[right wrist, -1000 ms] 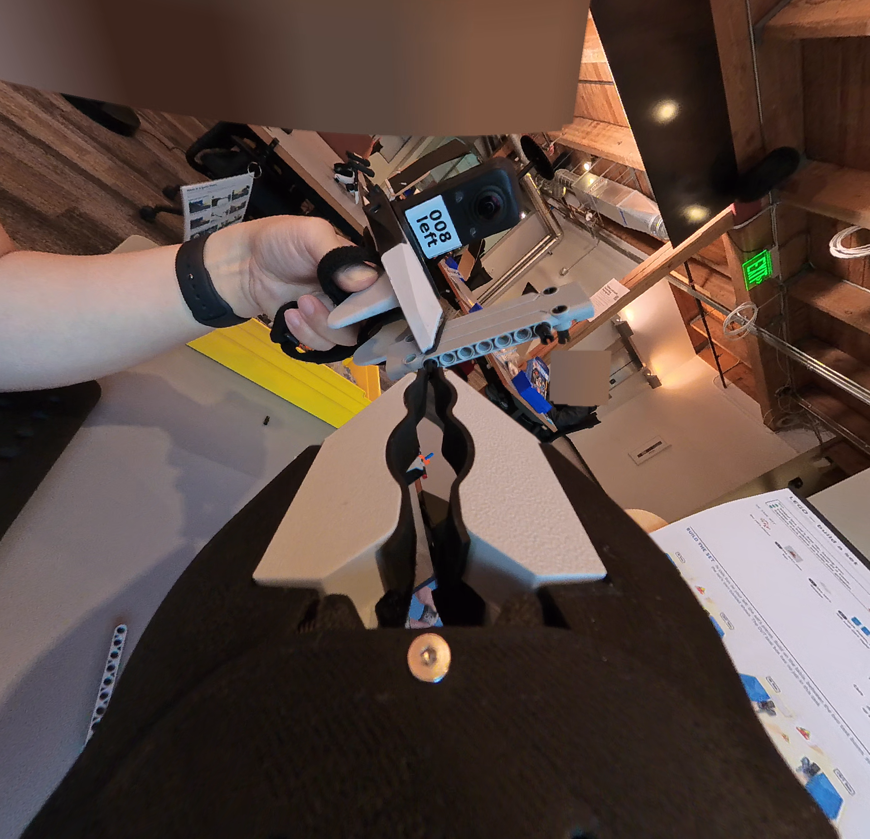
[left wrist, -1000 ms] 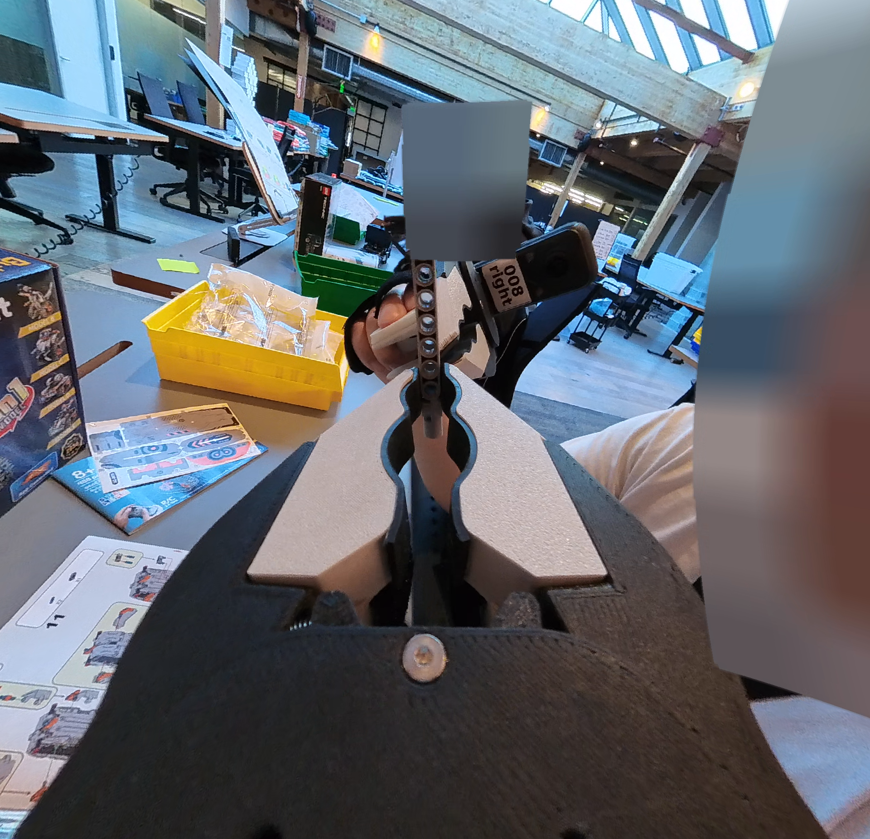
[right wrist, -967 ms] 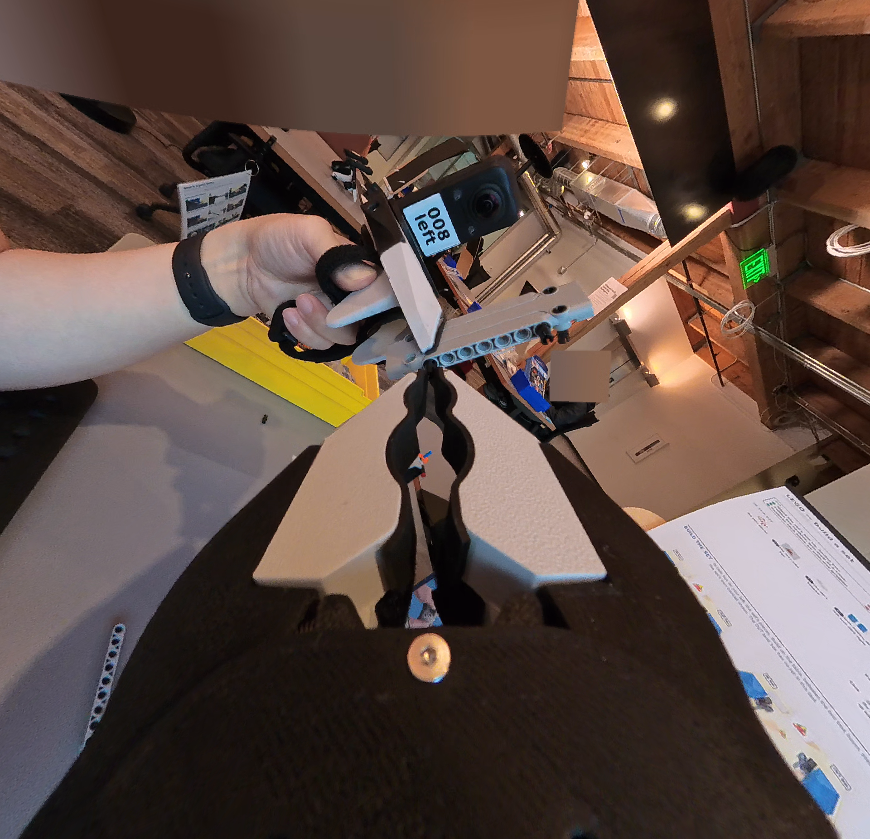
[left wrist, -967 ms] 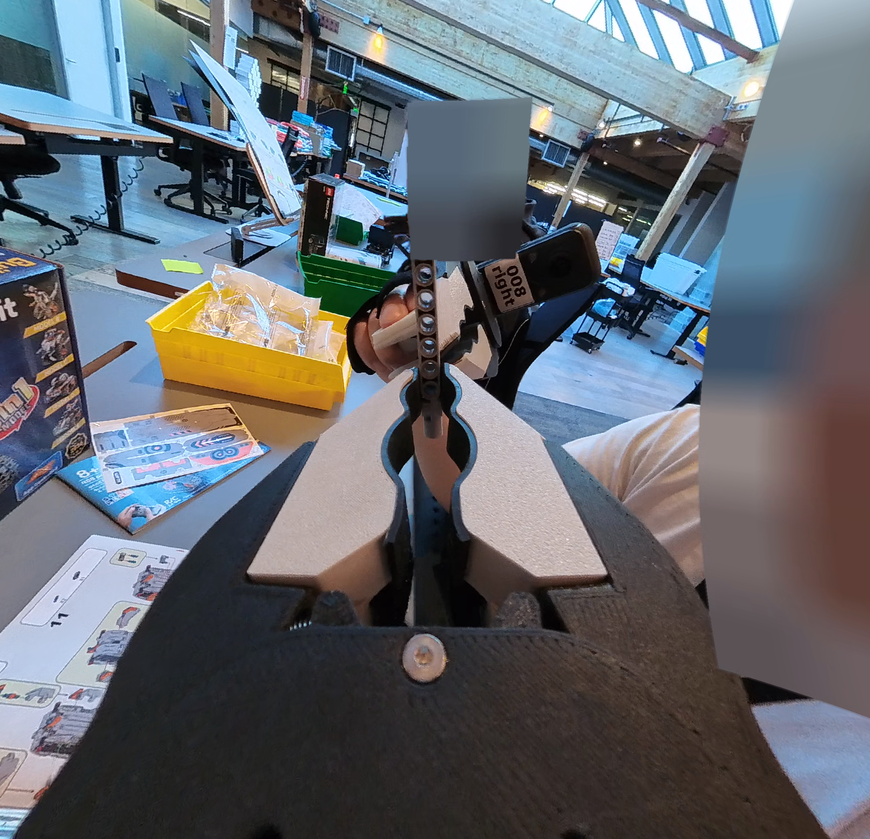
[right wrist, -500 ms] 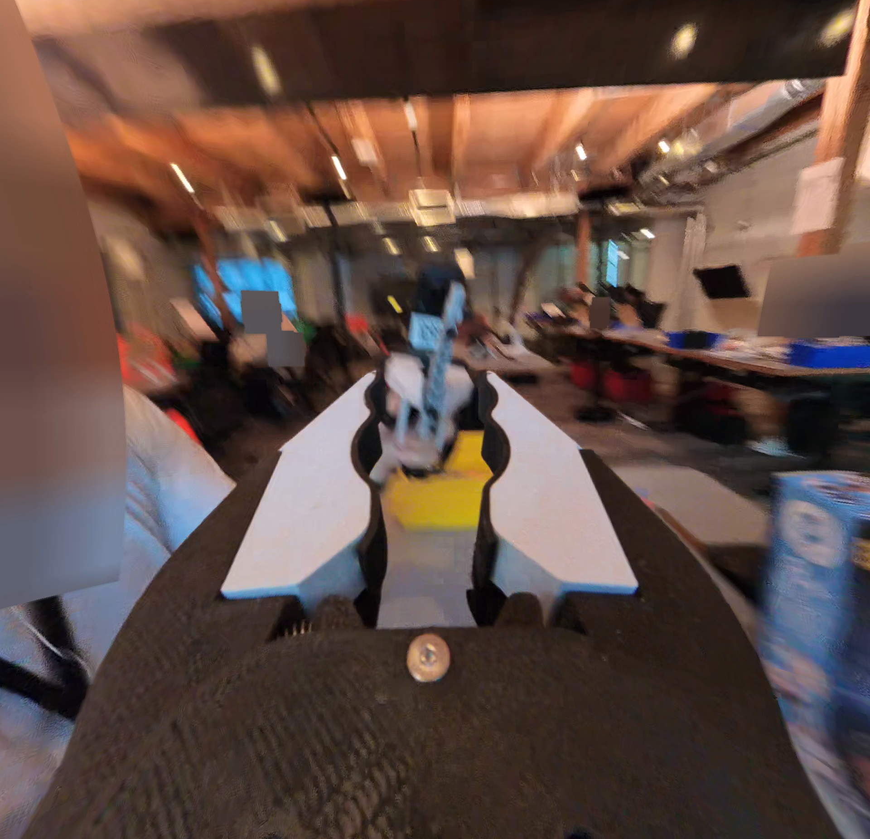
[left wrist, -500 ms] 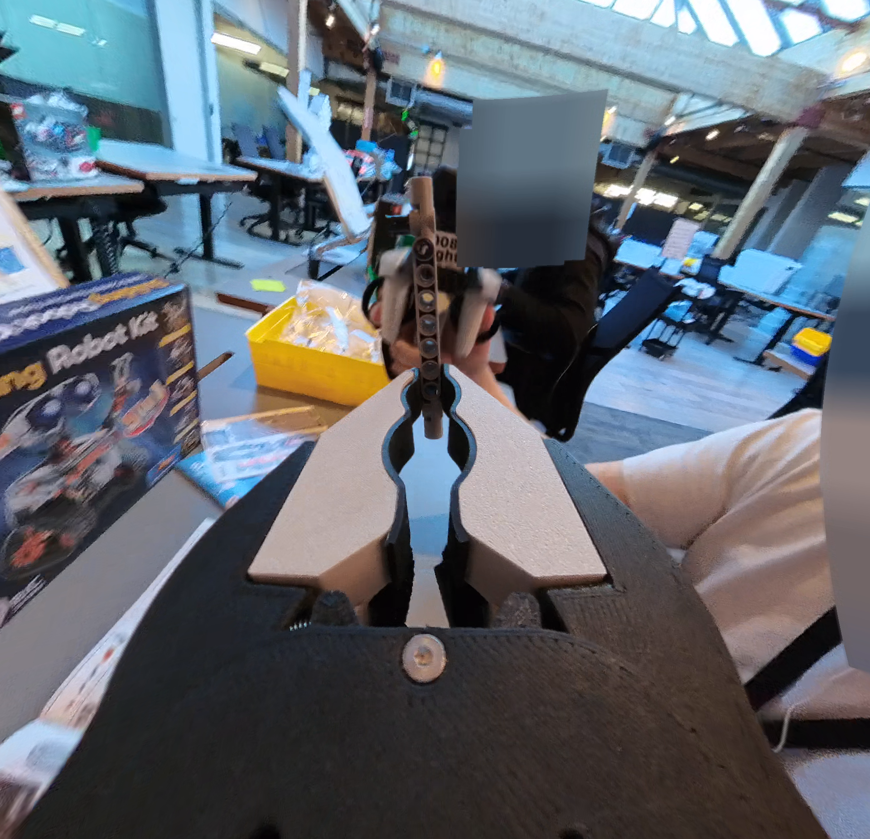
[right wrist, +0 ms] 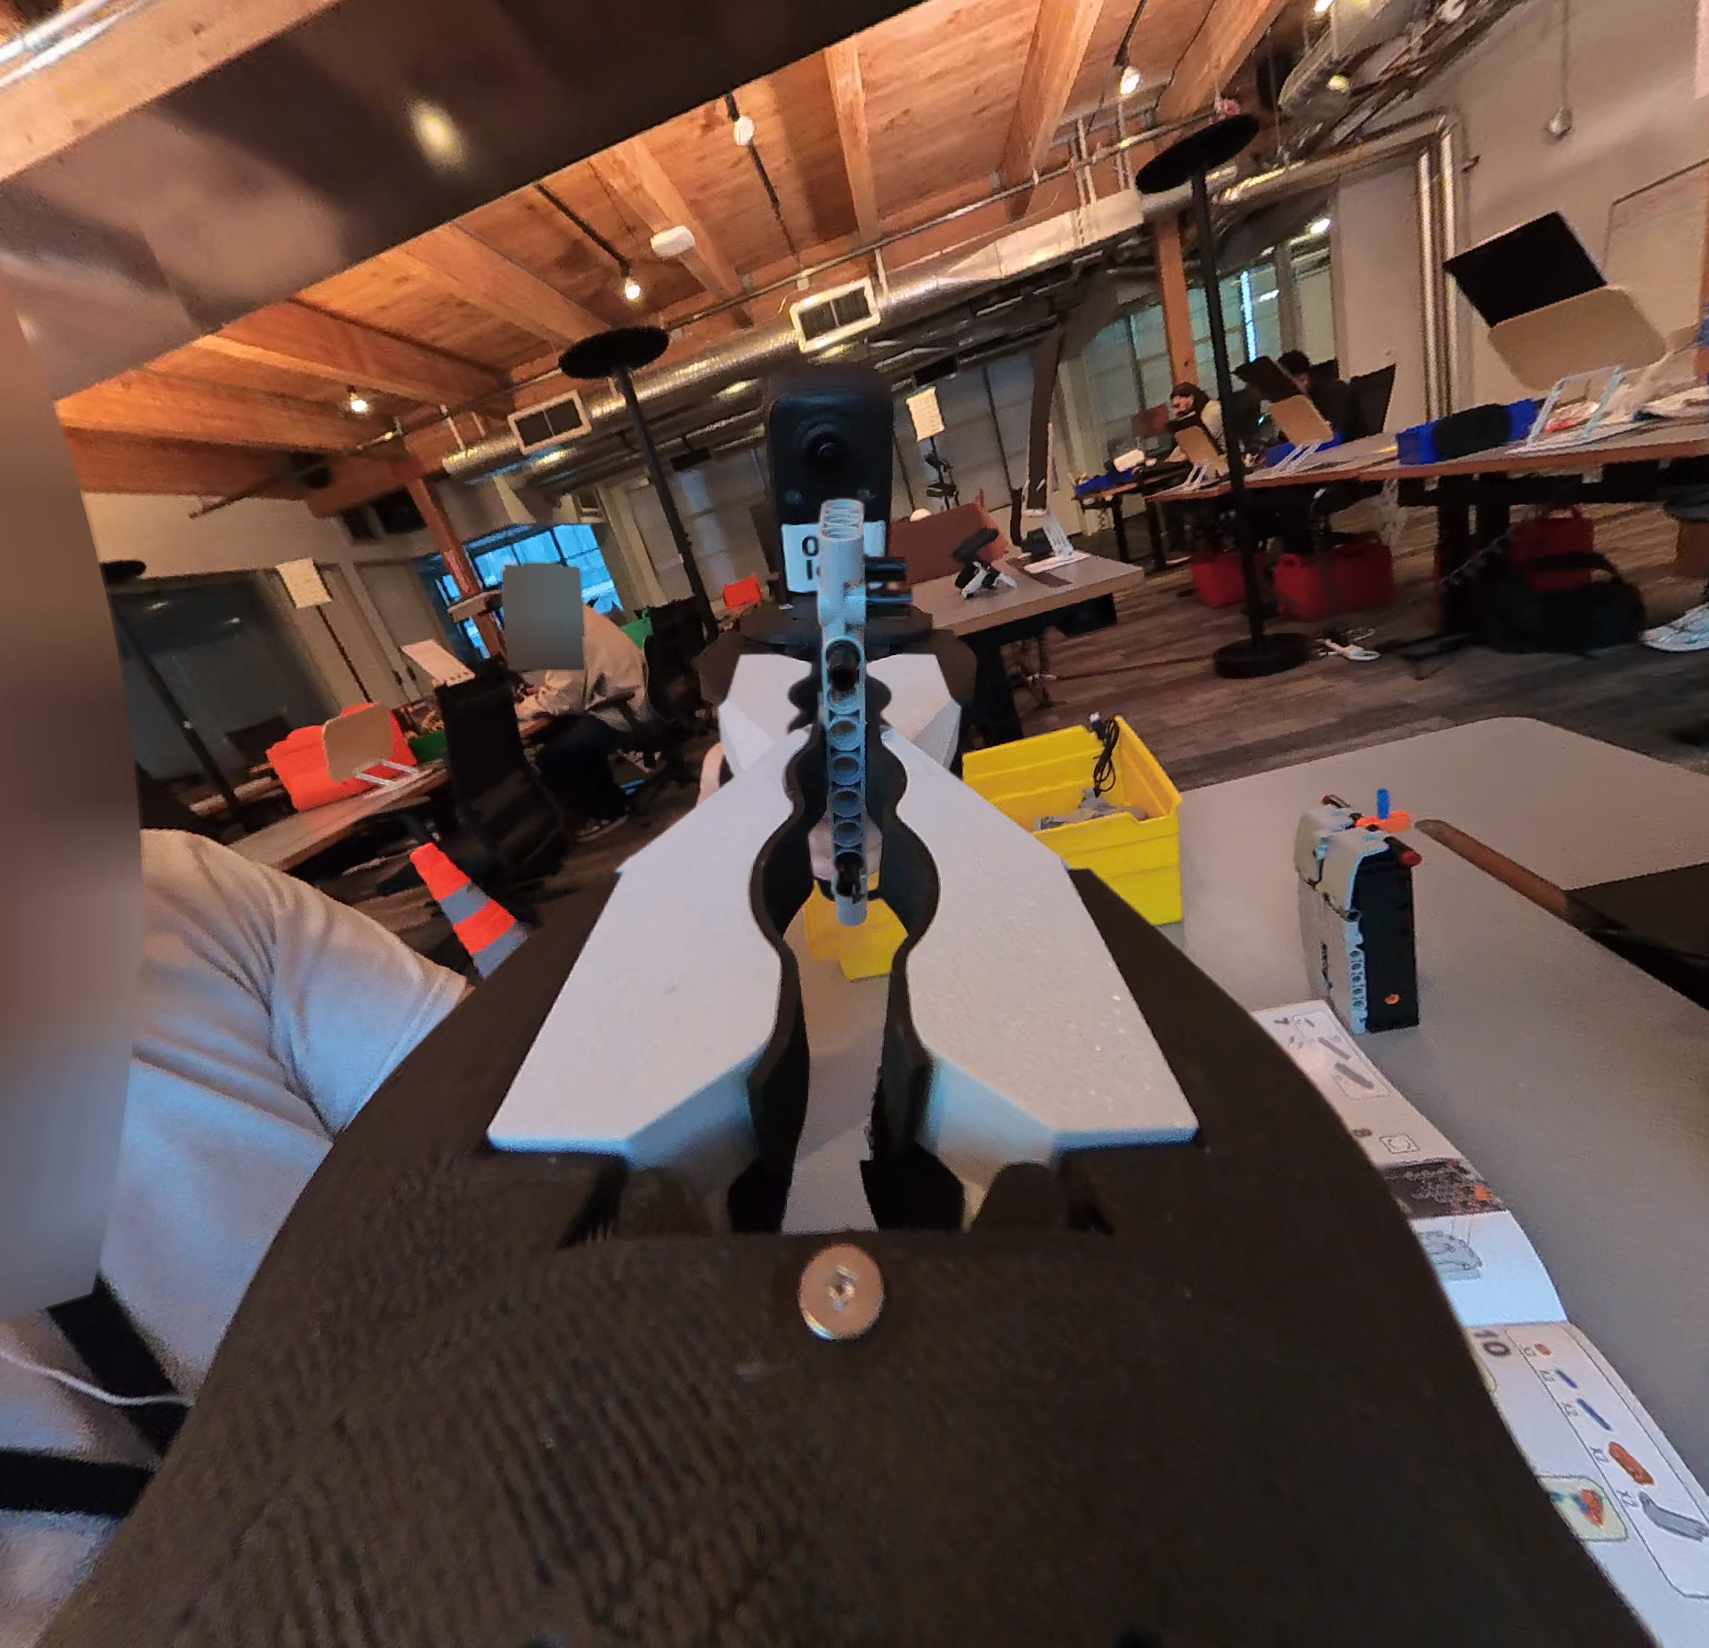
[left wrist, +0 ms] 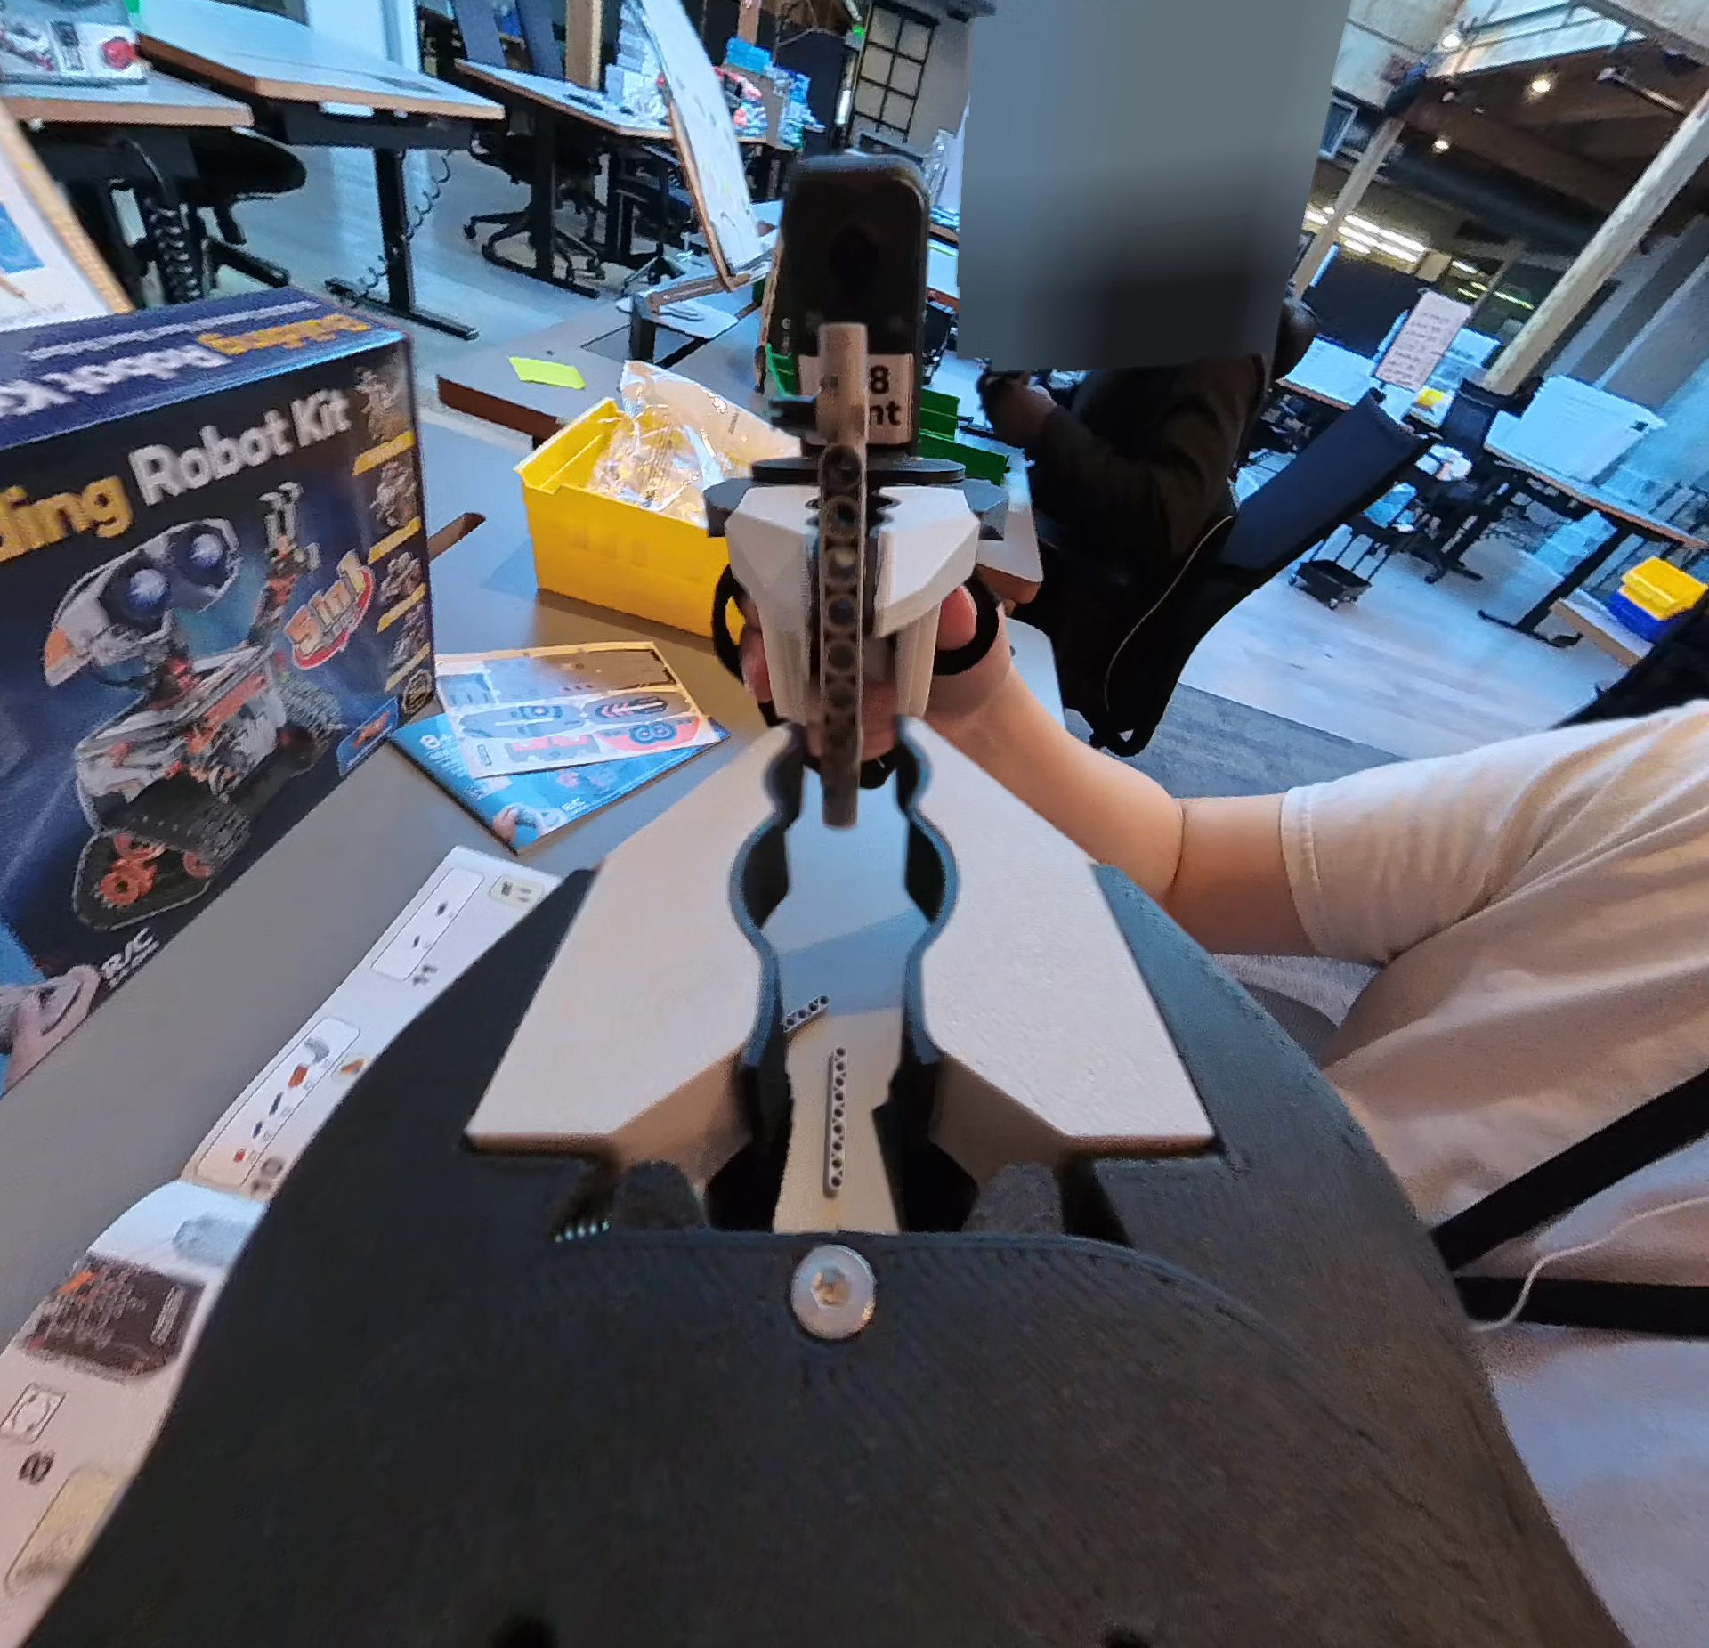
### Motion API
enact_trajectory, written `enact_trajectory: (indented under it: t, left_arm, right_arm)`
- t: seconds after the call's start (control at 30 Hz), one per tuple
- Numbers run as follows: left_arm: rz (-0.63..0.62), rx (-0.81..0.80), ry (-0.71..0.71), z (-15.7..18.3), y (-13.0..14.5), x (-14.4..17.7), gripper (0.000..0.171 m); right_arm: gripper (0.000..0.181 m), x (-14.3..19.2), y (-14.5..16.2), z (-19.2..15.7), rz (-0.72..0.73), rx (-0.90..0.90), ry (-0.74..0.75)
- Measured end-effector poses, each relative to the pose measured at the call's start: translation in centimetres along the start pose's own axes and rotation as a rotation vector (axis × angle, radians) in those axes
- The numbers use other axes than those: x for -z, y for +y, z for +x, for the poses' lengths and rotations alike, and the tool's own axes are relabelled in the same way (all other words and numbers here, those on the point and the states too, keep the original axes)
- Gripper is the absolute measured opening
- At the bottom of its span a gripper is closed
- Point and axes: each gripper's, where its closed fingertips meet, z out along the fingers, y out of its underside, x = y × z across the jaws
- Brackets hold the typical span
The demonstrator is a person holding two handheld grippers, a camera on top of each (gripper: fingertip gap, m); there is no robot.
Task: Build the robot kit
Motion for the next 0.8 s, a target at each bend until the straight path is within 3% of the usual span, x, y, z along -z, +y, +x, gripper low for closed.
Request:
enact_trajectory:
  t: [0.07,0.23,0.37,0.5,0.8]
  left_arm:
    - [0.029,0.013,-0.074,-1.0,-0.5,1.8,0.033]
    - [0.063,0.015,-0.431,-4.9,0.0,9.9,0.031]
    - [0.083,0.056,-0.569,-5.8,0.8,14.4,0.029]
    - [0.117,0.072,-0.592,-5.5,0.7,16.0,0.027]
    - [-0.078,0.067,-0.823,-6.4,3.2,17.9,0.024]
  right_arm:
    - [0.006,0.8,-0.5,0.5,0.041,-0.019,-0.001]
    - [0.006,2.3,1.0,2.7,-0.033,-0.071,0.038]
    - [0.006,2.5,3.3,4.4,-0.117,-0.125,0.062]
    - [0.006,2.6,6.1,6.1,-0.202,-0.196,0.099]
    - [0.006,2.8,8.7,7.2,-0.294,-0.24,0.14]
